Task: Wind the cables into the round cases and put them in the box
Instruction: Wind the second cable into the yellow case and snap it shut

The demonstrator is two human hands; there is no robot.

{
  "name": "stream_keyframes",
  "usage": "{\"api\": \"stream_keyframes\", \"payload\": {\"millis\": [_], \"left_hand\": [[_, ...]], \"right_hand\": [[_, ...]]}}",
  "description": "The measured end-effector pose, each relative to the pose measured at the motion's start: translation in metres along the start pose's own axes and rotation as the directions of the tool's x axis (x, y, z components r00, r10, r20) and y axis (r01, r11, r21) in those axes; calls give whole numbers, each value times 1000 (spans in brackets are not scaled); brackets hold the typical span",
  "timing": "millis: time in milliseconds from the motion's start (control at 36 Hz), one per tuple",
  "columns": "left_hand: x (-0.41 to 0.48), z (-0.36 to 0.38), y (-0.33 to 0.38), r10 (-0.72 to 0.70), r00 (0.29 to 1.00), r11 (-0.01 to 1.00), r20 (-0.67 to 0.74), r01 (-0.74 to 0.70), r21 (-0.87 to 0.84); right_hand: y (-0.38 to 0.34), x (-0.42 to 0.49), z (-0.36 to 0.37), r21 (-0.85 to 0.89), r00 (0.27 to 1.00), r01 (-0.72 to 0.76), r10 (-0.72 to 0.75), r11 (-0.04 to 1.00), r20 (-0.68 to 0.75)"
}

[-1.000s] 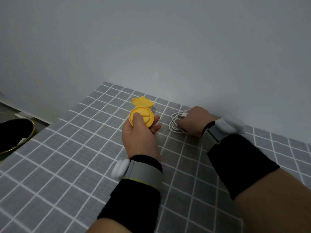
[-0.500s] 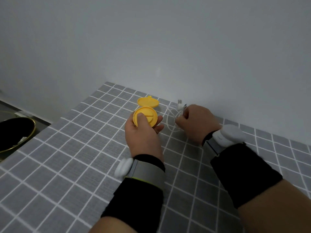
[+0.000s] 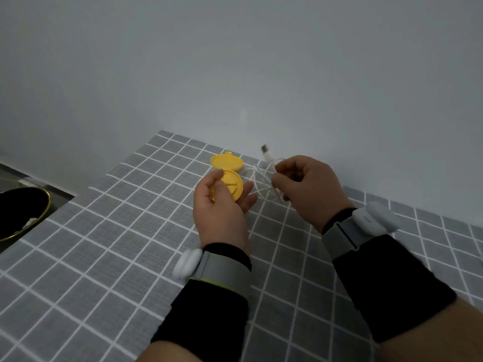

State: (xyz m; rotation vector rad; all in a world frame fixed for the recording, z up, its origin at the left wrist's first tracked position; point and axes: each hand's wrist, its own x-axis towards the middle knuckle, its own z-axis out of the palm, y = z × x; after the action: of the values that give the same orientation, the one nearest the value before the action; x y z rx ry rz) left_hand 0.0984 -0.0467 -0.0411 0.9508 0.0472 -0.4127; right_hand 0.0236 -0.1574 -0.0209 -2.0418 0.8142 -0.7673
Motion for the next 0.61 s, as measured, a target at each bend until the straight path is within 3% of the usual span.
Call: {"api": "stream_keyframes", "payload": {"millis": [83,194,361,472,556,611], "left_hand": [[0,1,-1,-6,999,1000,40,6,8],[1,2,-4,-15,997,999,76,13,33],[2,-1,-7,36,995,995,94,-45,92],[3,-1,-8,32,997,999,69,-35,36],[4,-1,-9,34,998,999,51,-34,14],[6,0,-8,40,999,999,29,-40,-1]], "right_hand": [[-2,1,-2,-298,997,71,-70,952,12],[-9,-2,1,-311,993,119,-110,943,47],[-19,-5,1,-49,995,51,-47,997,84],[-17,-5,0,94,1000,2,0,996,-17],[-17,-6,-3,305,993,-43,75,951,-93],[-19,-5,-4,496,980,-102,174,862,-100]]}}
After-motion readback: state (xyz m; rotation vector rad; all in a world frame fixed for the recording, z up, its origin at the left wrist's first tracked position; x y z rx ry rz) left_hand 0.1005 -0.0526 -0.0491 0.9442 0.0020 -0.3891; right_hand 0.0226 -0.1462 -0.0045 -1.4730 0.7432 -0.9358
